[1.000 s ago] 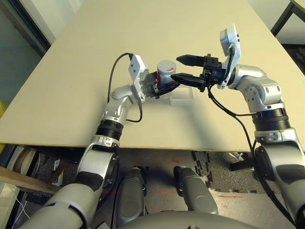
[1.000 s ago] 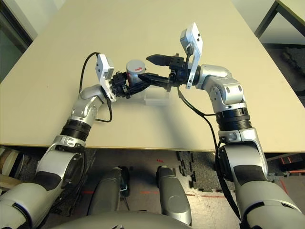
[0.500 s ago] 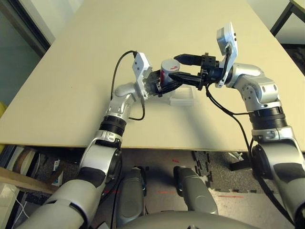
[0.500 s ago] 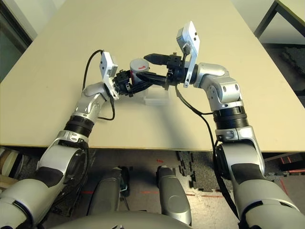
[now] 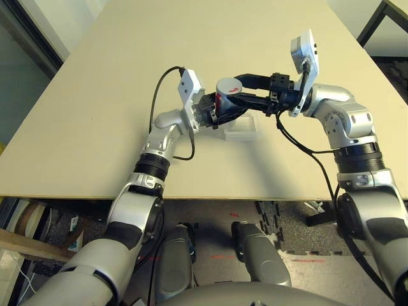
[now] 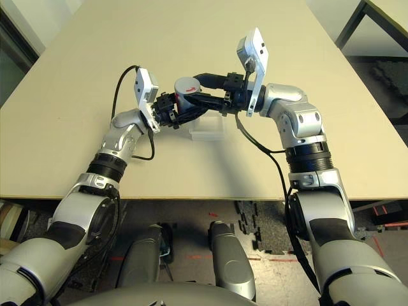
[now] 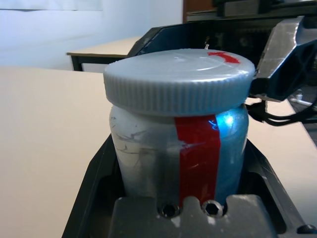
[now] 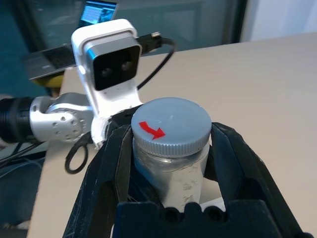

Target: Pour the medicine from the bottle into the box.

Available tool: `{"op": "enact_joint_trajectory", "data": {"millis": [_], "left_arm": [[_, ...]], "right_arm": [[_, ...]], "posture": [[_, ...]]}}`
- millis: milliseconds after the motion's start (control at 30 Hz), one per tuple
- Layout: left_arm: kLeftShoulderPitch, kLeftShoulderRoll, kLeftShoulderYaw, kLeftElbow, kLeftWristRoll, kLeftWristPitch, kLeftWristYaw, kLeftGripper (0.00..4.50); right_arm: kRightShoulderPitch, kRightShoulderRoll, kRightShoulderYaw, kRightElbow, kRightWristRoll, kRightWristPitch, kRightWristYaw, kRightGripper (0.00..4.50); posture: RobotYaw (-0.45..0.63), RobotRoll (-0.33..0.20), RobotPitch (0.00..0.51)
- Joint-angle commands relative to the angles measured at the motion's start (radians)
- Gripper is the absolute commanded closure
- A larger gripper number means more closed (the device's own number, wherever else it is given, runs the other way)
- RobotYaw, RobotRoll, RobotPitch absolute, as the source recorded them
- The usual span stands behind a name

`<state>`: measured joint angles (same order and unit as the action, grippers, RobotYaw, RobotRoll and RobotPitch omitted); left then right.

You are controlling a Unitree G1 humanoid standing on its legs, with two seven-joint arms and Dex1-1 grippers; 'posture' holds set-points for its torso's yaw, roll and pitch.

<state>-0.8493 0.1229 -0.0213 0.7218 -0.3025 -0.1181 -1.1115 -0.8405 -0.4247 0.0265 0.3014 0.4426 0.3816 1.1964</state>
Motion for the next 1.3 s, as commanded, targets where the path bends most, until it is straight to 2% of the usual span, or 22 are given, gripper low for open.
{"op": "enact_joint_trajectory", "data": {"millis": [33, 367, 767, 900, 933, 967, 1300], "left_arm": [[-0.012, -0.005, -0.008, -0.001, 0.007, 0.026, -0.001, 1.78], [0.003, -0.007, -0.008, -0.030, 0.007, 0.045, -0.011, 1.78], [0.032, -0.005, -0.014, -0.075, 0.007, 0.062, -0.022, 1.78], [0.033, -0.005, -0.016, -0.079, 0.008, 0.065, -0.024, 1.78], [0.033, -0.005, -0.016, -0.079, 0.009, 0.065, -0.025, 1.78], [0.032, -0.004, -0.016, -0.079, 0.009, 0.065, -0.025, 1.78], [0.025, 0.002, -0.020, -0.074, 0.007, 0.065, -0.020, 1.78]], "right_arm": [[-0.030, 0.020, 0.022, -0.031, 0.081, -0.010, 0.175, 1.91], [-0.097, 0.052, 0.073, 0.001, 0.084, -0.058, 0.380, 1.91], [-0.142, 0.087, 0.036, 0.185, 0.021, -0.168, 0.362, 1.91], [-0.137, 0.084, 0.019, 0.219, 0.007, -0.186, 0.336, 0.65], [-0.136, 0.081, 0.016, 0.225, 0.003, -0.189, 0.333, 0.21], [-0.134, 0.079, 0.013, 0.229, 0.000, -0.192, 0.331, 0.01], [-0.102, 0.050, -0.002, 0.208, -0.005, -0.185, 0.293, 0.00]], "posture": [[-0.27, 0.000, 0.142], [-0.26, 0.000, 0.148], [-0.25, 0.000, 0.145], [-0.25, 0.000, 0.142], [-0.25, 0.000, 0.142], [-0.26, 0.000, 0.141], [-0.26, 0.000, 0.140]]}}
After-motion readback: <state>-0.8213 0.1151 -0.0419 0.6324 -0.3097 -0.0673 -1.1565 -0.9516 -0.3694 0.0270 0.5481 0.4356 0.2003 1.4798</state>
